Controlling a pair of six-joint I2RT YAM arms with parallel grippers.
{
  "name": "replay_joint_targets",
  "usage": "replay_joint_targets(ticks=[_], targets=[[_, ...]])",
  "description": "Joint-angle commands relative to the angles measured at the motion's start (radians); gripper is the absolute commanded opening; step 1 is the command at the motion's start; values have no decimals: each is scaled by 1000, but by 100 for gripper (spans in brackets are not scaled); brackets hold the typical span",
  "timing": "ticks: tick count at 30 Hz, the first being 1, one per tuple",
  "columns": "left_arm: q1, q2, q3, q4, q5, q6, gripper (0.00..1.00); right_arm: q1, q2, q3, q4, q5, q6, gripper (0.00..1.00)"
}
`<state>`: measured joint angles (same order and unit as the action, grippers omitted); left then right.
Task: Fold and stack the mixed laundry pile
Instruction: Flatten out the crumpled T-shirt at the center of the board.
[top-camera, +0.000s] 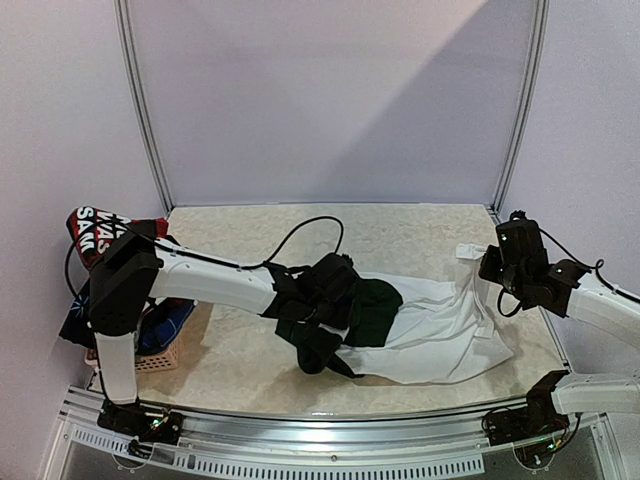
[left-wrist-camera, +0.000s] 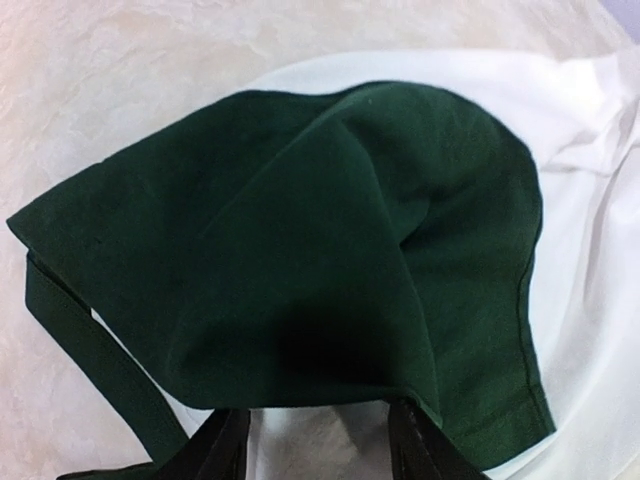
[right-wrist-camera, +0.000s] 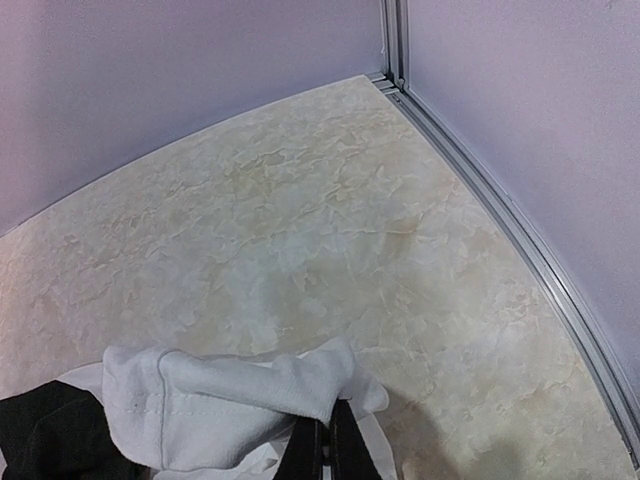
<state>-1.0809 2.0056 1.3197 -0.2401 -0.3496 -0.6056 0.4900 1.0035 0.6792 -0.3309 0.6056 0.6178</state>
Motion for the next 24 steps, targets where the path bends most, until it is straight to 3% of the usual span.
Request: replay_joint_targets(ticks=[1, 12, 24], targets=[[15, -51, -25, 37, -5, -45, 50, -4, -3, -8, 14, -10, -13, 0], [-22, -100, -51, 18, 25, -49, 50, -4, -6, -6, 19, -20, -17, 0], [-22, -6, -17, 51, 78, -59, 50, -4, -8, -4, 18, -27, -19, 0]])
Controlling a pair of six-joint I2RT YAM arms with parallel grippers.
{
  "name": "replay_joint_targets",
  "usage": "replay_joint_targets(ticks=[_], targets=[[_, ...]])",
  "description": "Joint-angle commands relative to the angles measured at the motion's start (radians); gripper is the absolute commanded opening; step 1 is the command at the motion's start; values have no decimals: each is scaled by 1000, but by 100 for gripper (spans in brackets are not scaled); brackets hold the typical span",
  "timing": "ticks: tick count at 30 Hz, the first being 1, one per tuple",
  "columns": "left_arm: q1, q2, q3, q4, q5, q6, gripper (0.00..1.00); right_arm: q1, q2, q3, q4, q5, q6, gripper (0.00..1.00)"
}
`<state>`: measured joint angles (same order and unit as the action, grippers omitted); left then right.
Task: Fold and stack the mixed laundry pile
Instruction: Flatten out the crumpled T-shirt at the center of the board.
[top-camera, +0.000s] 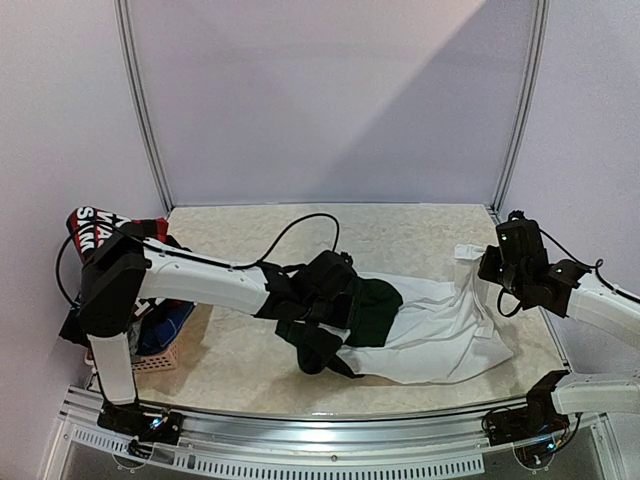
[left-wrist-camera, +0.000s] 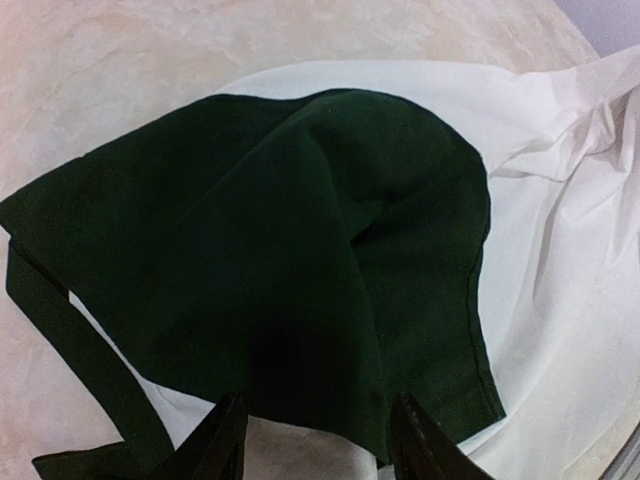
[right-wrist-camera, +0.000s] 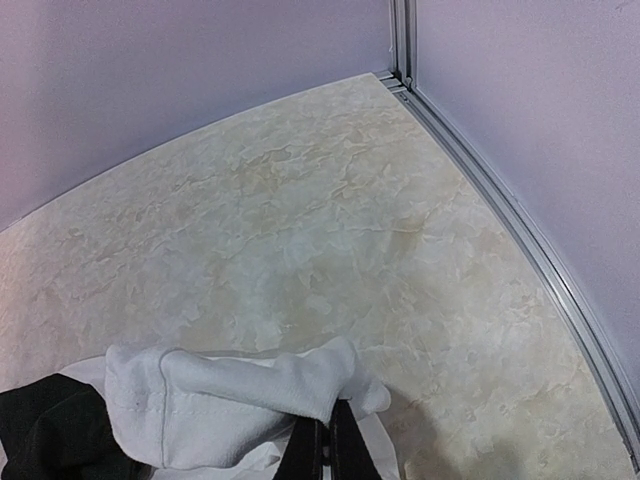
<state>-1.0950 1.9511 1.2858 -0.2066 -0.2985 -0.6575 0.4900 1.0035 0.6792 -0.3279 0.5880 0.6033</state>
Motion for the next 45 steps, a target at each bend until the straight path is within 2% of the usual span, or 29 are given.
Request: replay_joint_targets(ticks=[1, 8, 11, 13, 17, 18, 24, 28, 35, 45], targets=[[-8, 55, 21, 16, 29, -9, 50, -4, -7, -4, 15, -8, -4, 0], [-8, 89, 36, 12, 28, -25, 49, -4, -8, -12, 19, -7, -3, 0], [-8, 115, 50, 25, 36, -24, 45, -4, -7, -13, 21, -7, -4, 0], [-8, 129, 60, 34, 34, -22, 37, -4, -4, -12, 21, -8, -4, 0], [-8, 132, 48, 101, 27, -12, 3, -4, -3, -16, 23, -8, -1, 0], [-9, 128, 39, 116, 22, -10, 0, -4, -3, -18, 26, -9, -1, 0], [-3, 84, -72, 255, -55, 38, 0, -4, -6, -39, 48, -15, 7, 0], [17, 40, -152, 337, -46, 73, 0, -3, 2, -47, 68, 13, 10, 0], [23, -100, -228, 340, -65, 135, 0, -5, -5, -31, 64, 23, 13, 0], [17, -249, -274, 313, -57, 138, 0, -4, -71, -9, 29, -13, 29, 0]])
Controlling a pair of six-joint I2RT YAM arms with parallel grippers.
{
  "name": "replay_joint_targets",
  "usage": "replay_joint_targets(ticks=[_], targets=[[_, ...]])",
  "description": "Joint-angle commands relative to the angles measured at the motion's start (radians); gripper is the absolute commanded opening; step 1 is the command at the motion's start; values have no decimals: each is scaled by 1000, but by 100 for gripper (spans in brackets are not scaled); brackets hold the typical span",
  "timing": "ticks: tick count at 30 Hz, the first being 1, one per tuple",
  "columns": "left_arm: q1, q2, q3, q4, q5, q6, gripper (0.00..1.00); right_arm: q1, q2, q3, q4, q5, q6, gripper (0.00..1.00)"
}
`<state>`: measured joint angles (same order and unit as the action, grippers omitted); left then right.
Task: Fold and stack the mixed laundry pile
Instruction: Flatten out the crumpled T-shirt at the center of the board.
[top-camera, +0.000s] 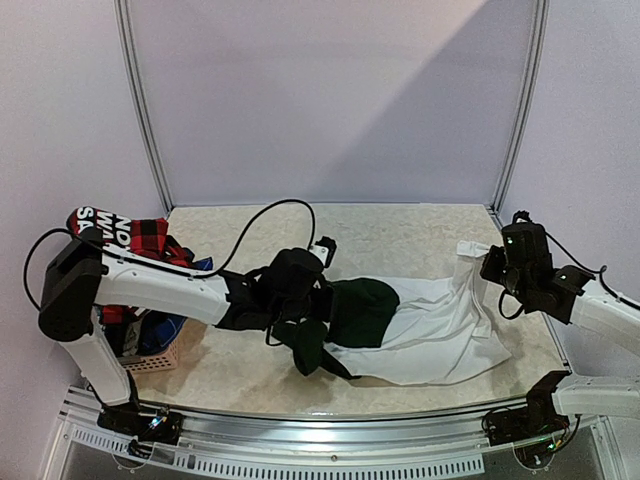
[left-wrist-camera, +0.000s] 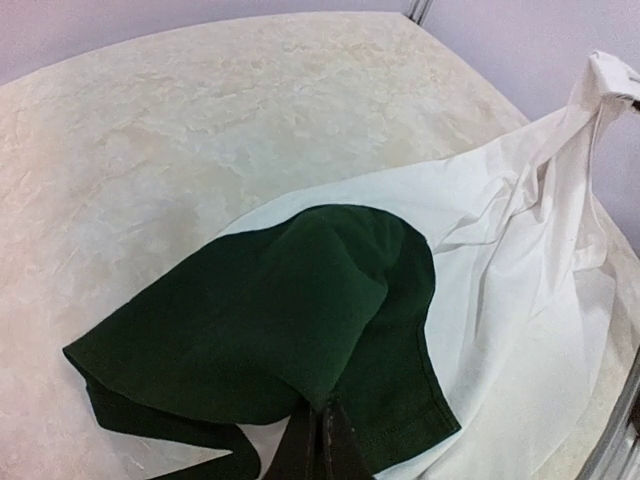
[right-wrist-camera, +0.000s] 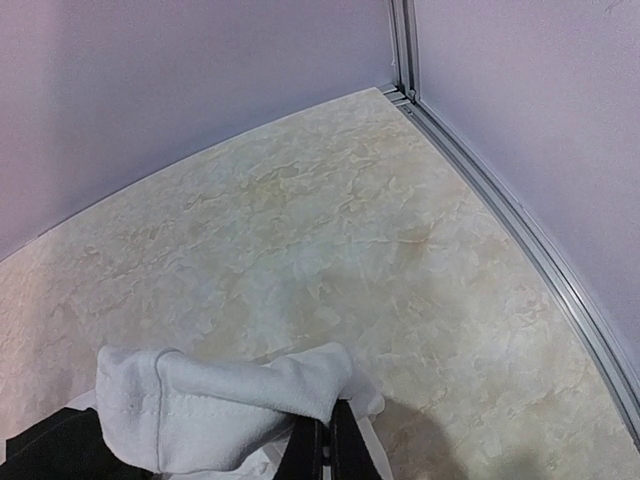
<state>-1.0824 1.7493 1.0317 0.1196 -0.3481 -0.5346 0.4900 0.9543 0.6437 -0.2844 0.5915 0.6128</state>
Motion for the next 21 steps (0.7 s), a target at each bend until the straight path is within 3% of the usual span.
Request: replay_joint_targets(ticks=[1, 10, 18, 21], targets=[[2, -66, -22, -24, -11, 15, 0, -4, -27, 28, -18, -28, 21, 0], [-5, -153, -22, -180, -51, -1, 0, -4, -95, 18, -33, -123, 46, 0], [-7, -49, 19, -157, -17, 9, 18, -5, -97, -6, -43, -137, 57, 0], [-7, -17, 49, -154, -7, 15, 19, -5, -97, -6, -42, -135, 55, 0]])
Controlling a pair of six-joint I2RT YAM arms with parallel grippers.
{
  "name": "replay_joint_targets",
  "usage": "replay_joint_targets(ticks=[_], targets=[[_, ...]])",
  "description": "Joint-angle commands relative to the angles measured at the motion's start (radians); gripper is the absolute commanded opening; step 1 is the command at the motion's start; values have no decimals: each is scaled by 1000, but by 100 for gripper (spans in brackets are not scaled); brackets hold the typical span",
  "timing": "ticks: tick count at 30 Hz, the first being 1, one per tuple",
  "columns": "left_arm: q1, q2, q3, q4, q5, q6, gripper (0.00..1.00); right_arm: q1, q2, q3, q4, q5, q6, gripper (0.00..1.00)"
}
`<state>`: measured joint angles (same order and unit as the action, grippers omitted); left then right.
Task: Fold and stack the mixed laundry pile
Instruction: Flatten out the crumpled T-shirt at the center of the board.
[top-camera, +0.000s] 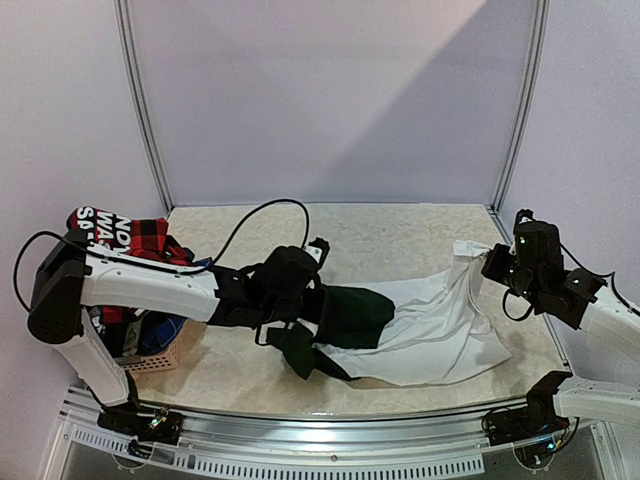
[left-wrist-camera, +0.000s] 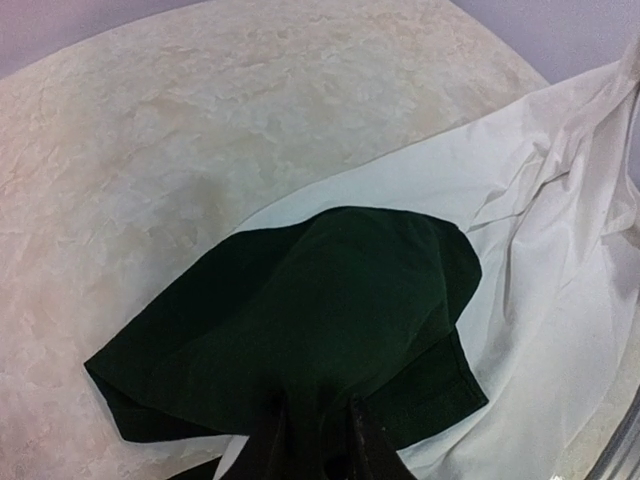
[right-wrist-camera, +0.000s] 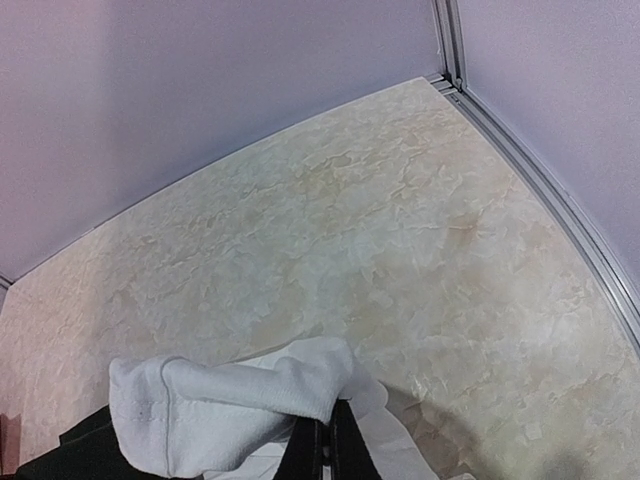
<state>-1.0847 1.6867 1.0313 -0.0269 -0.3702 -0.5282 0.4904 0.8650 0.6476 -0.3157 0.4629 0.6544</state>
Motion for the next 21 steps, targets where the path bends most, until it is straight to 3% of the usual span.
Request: replay_joint_targets(ticks=[1, 7, 16, 21], targets=[[-4, 57, 58, -9, 18, 9, 19, -4, -6, -9, -9, -5, 13, 0], [-4, 106, 107, -19, 14, 5, 6, -4, 6, -11, -4, 4, 6, 0], [-14, 98, 186, -130, -63, 14, 16, -4, 1, -16, -14, 24, 7, 0], [-30, 108, 197, -154, -78, 16, 4, -4, -17, -25, -15, 24, 7, 0]])
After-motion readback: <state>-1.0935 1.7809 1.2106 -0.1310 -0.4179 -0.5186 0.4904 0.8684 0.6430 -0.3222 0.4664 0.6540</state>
